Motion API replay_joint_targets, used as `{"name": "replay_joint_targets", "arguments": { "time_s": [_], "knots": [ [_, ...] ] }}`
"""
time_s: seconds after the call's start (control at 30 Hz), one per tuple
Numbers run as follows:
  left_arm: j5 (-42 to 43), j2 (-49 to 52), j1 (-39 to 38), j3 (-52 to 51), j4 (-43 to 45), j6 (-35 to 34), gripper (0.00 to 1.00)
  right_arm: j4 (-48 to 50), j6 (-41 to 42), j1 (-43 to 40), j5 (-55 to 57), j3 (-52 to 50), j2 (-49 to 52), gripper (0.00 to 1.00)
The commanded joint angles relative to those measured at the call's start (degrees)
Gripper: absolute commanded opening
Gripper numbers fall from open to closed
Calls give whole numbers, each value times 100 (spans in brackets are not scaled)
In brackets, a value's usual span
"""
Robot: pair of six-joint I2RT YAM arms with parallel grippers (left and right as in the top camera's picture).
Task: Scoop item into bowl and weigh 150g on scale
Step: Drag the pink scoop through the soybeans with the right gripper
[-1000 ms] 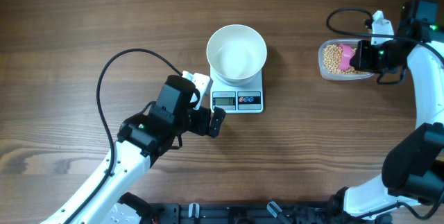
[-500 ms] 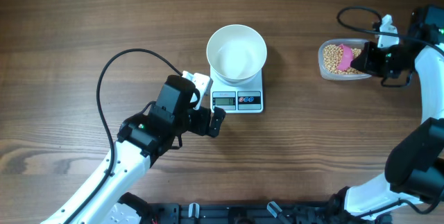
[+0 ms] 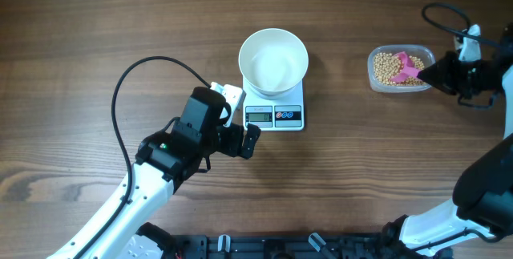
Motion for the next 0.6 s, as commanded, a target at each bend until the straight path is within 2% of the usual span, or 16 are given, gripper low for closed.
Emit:
{"name": "replay_joint_targets", "arguments": {
  "time_s": [0.0, 0.57],
  "knots": [
    [-33, 31, -28, 122, 2, 70, 100, -4, 28, -146, -573, -55, 103, 5],
    [-33, 31, -31, 122, 0, 70, 100, -275, -151, -695, -1764, -55, 761, 4]
  ]
}}
